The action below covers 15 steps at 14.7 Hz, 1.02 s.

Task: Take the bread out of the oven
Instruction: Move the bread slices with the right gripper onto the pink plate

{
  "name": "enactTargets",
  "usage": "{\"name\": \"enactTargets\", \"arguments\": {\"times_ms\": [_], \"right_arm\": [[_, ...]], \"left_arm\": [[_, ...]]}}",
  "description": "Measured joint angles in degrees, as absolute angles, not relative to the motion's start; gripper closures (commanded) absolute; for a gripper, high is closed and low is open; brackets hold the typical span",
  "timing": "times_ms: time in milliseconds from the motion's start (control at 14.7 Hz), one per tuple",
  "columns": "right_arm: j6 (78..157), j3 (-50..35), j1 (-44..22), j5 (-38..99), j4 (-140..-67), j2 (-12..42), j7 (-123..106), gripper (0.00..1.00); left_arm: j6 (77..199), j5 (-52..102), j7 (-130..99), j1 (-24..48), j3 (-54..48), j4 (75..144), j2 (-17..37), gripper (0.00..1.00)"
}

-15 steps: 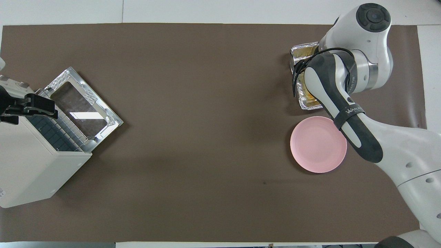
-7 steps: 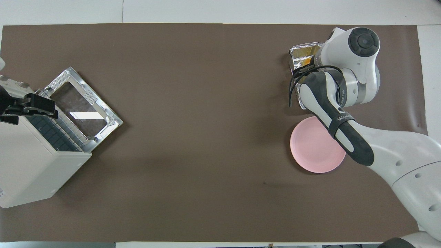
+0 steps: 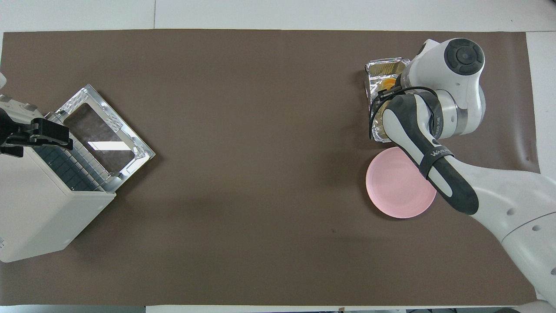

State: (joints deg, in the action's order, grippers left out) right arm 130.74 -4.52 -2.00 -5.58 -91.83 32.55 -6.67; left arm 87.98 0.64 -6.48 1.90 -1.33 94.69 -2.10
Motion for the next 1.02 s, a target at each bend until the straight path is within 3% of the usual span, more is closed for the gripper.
{"name": "enactTargets", "arguments": {"times_ms": [682,818,1023], "right_arm": [[111.0,-5.4,-2.3,-4.9,-91.9,20.1,-6.7,1.0],[108.1,-5.4,-2.5,-2.8,-95.7,14.7,-6.7,1.0],[110.0,-5.4,-2.7,-1.0,-108.0,4.7,-6.7,1.0]], "left_arm": [[88.0,0.6,-6.5,1.9,-1.3,94.7,-2.1,0.0],[88.0,0.6,-6.5,1.9,-1.3,94.7,-2.1,0.0],[88.0,0.6,-6.5,1.9,-1.3,94.7,-2.1,0.0]]}}
